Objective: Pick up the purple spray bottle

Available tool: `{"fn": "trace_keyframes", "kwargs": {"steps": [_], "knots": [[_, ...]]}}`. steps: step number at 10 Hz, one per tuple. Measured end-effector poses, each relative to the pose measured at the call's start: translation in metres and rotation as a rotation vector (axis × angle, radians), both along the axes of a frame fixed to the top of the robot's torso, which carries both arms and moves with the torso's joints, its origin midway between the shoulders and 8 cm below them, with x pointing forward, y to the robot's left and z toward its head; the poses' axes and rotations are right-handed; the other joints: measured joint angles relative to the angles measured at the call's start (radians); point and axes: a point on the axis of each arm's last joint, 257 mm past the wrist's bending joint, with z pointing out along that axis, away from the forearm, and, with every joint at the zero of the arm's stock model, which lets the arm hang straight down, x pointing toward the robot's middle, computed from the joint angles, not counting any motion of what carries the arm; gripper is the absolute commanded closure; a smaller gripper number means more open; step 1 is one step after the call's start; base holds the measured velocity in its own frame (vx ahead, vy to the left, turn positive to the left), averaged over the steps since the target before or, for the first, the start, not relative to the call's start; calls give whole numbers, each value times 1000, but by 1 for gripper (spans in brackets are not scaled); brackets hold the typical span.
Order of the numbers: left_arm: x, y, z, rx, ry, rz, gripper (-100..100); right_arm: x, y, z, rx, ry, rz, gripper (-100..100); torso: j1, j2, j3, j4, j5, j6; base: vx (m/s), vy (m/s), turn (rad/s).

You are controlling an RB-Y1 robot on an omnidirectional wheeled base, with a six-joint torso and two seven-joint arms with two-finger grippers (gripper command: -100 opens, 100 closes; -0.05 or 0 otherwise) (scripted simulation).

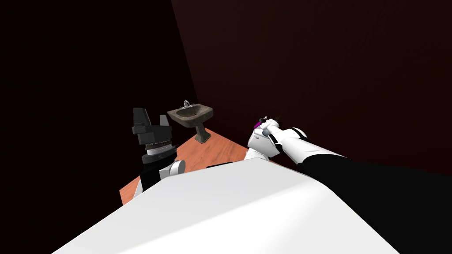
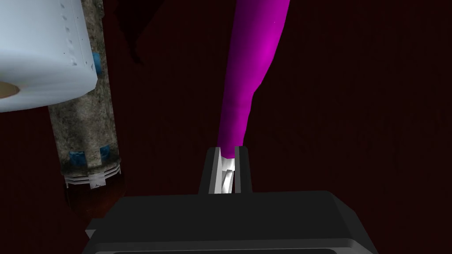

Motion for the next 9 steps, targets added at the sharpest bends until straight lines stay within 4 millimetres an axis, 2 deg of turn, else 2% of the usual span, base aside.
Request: {"fn": "trace_keyframes", "kwargs": {"steps": [1,2,3,4,5,6,7,8,9], "knots": [[0,0,0,0,0,0,0,-5,-9,7,6,-29,-6,100,-1,-7,-3,0,2,5,233,29,-209],[0,0,0,0,0,0,0,-12,-18,11,4,-49,-8,100,0,-11,-6,-2,1,2,113,24,-22],[0,0,0,0,0,0,0,-17,-20,5,-4,-47,-3,100,0,-9,-5,-3,-1,-1,13,13,62],[0,0,0,0,0,0,0,-22,-20,-3,-3,-38,1,100,0,-4,-3,-2,-1,-1,134,32,-211],[0,0,0,0,0,0,0,-28,-25,0,2,-63,-1,100,0,-7,-4,-1,1,4,191,49,-185],[0,0,0,0,0,0,0,-35,-32,4,0,-81,-2,100,1,-9,-5,-2,1,1,104,28,-12],[0,0,0,0,0,0,0,-40,-33,2,-6,-79,8,100,1,-7,-5,-2,0,-1,26,5,53],[0,0,0,0,0,0,0,-48,-35,-7,-8,-64,10,100,-1,-4,-3,-2,-2,-1,180,60,-224],[0,0,0,0,0,0,0,-53,-40,3,-9,-90,16,100,1,-10,-6,-3,0,3,207,81,-180]]}}
